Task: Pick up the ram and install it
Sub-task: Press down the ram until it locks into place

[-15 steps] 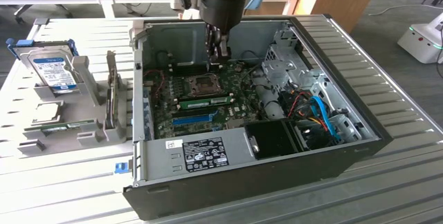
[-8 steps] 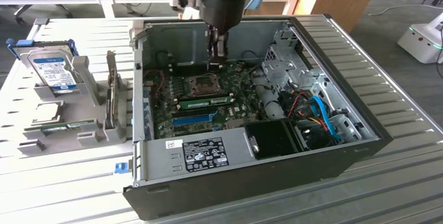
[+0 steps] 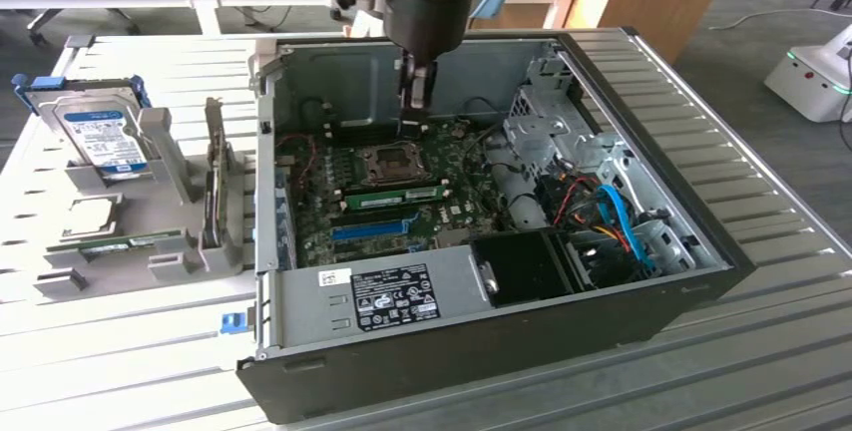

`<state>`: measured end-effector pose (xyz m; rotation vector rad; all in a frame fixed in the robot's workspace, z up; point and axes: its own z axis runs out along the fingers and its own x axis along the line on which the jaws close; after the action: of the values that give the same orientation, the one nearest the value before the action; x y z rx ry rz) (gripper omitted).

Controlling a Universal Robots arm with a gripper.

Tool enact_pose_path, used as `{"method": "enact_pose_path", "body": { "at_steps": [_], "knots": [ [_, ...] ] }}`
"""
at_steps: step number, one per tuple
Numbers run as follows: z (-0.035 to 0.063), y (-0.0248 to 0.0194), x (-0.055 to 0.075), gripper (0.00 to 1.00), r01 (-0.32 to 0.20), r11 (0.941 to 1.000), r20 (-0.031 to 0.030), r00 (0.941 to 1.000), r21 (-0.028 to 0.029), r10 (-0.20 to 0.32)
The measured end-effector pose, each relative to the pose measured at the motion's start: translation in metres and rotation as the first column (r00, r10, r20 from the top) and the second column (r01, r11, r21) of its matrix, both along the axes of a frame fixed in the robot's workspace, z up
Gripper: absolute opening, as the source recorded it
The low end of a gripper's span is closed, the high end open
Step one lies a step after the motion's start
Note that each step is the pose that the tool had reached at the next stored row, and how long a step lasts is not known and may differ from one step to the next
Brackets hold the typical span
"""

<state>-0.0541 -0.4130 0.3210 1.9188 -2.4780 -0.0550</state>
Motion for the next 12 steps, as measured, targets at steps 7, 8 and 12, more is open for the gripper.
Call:
{"method": "enact_pose_path", "body": {
  "at_steps": [7, 8, 12],
  "knots": [
    [0.0, 0.0, 0.0, 0.11, 0.078, 0.997, 0.0, 0.997, 0.0, -0.078],
    [0.0, 0.0, -0.0001, 0.11, 0.088, 0.9962, 0.0, 0.9962, 0.0, -0.088],
    [-0.0001, 0.0, -0.0001, 0.11, 0.131, 0.9914, 0.0001, 0.9914, 0.0, -0.131]
  ]
}}
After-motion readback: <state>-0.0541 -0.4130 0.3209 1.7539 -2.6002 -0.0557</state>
